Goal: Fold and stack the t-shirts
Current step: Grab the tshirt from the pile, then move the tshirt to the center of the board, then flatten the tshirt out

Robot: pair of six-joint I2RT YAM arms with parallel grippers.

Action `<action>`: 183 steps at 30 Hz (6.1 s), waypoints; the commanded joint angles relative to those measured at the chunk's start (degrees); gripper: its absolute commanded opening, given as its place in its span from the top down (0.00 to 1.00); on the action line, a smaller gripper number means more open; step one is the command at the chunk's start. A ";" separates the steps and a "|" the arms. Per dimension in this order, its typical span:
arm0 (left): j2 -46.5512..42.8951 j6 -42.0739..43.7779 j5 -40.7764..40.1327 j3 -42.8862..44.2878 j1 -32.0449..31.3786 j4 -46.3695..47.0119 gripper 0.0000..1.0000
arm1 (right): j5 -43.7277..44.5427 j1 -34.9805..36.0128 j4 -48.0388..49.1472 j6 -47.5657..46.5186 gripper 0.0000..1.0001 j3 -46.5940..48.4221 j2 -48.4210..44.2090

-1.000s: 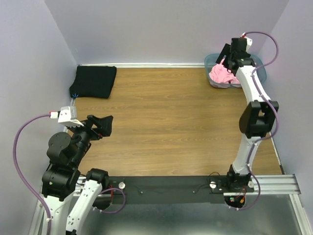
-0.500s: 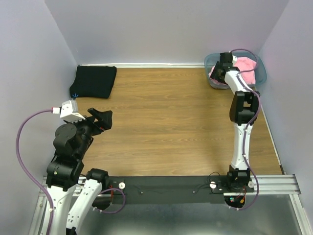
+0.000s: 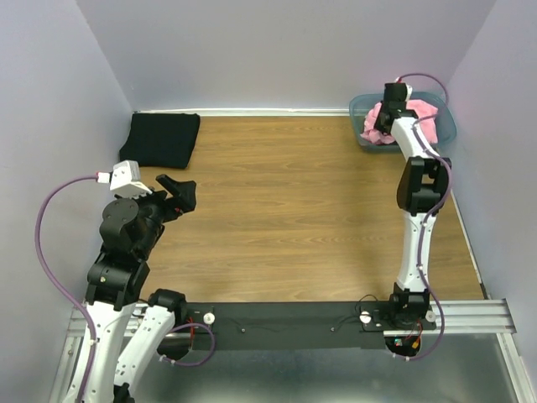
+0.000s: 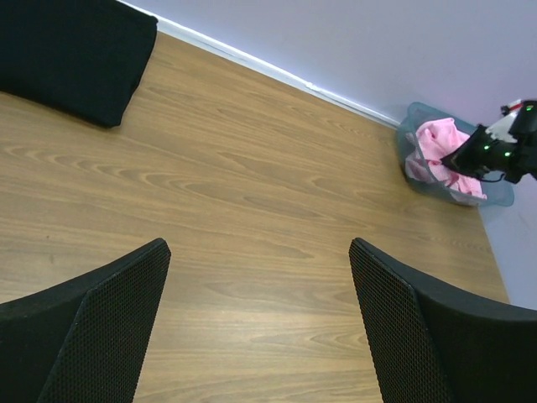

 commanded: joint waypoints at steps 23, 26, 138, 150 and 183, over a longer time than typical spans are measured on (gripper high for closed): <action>-10.44 3.48 5.47 1.91 -0.39 -5.25 0.04 | -39.58 27.54 4.43 4.09 0.99 4.24 -47.58; -12.55 3.31 7.76 1.57 -0.47 -7.27 0.04 | -41.70 28.44 6.72 6.31 0.99 -6.08 -51.44; 77.54 -44.77 -12.63 22.57 -17.09 -13.52 0.53 | -10.50 27.74 -6.55 12.46 0.05 -86.21 -99.00; 76.75 -44.68 -12.01 19.58 -17.09 -11.93 0.60 | -10.85 27.74 -6.46 12.46 0.05 -86.21 -99.35; 53.46 -35.64 -26.78 17.83 -17.53 -16.69 1.00 | 7.16 27.56 -10.42 21.42 0.08 -84.10 -89.17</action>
